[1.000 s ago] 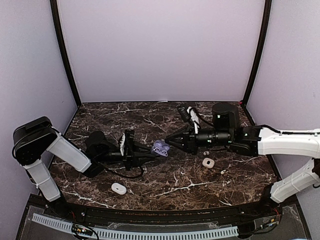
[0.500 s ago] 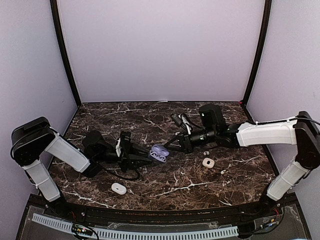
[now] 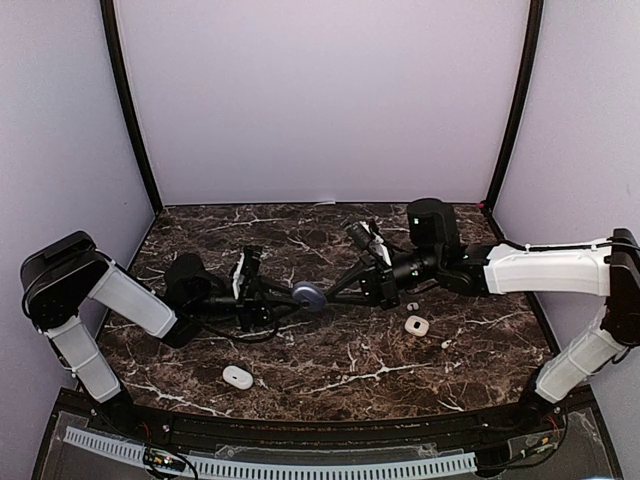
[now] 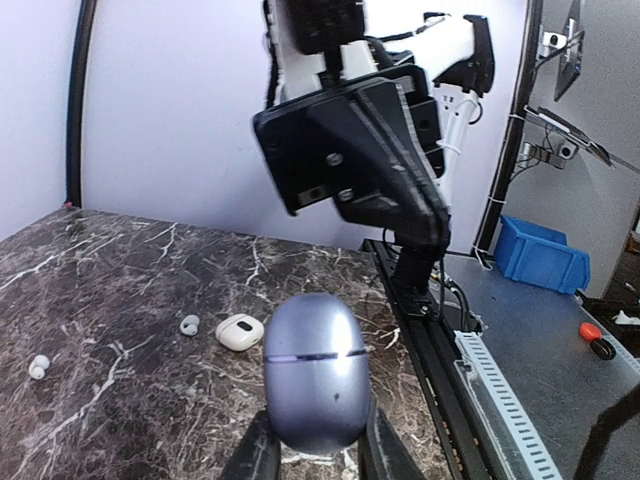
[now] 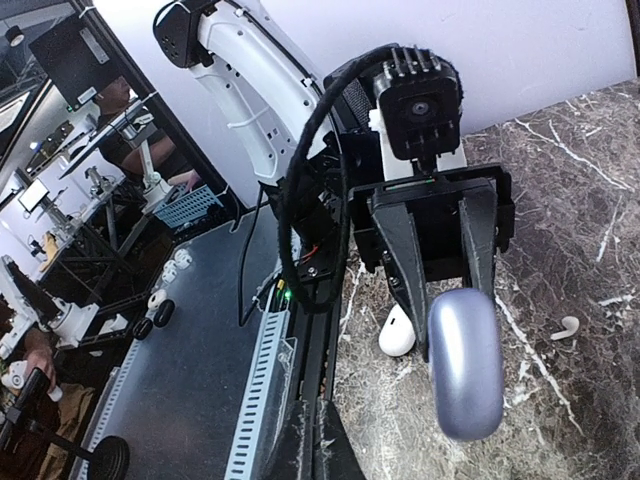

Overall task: Insert the wireless bluetooth earbuds into the charging case
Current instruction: Close the charging case with the earbuds, then place the charging case with the earbuds at the center of the board.

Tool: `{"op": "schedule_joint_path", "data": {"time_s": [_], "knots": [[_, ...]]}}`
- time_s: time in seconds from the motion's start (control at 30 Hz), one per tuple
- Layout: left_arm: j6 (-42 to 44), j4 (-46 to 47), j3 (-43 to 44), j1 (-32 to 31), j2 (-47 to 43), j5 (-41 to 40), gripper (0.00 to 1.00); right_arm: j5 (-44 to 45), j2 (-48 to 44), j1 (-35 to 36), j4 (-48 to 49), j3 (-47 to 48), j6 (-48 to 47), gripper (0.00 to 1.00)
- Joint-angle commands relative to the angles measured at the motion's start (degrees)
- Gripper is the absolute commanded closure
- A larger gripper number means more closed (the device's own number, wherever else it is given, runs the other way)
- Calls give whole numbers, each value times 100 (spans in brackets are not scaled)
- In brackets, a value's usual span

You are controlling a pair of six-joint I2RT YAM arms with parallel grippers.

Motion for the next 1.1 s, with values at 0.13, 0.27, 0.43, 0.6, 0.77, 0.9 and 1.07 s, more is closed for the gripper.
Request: {"op": "schedule_joint_path", "data": {"time_s": [0.13,0.27,0.43,0.6,0.77,0.9,1.07], "knots": [[-199,-117,-232,195,-372,-1016,99,1485,-351,-119,-199,-112,-345,95],[-506,-1282,-398,543,-903,-2212,98,2948,-531,-237,169,-504,14,91],[-890,-3499,-290,1187,-1718,-3440,97,3235,-451,-374,404,-639,260,91],[-1456,-4425,-285,2066,-1981,-3324,94,3373,-226,-376,285,-564,311,94],[-2184,-4859,-34,2980,-1518,-2045,93,3690,-273,-382,223,-672,293,95],[-2592,-4746,154,3356,-854,-1257,94,3771,-294,-417,152,-740,253,95],[-2775,-4534,190,3419,-472,-1147,94,3747,-324,-427,139,-876,235,96]]}}
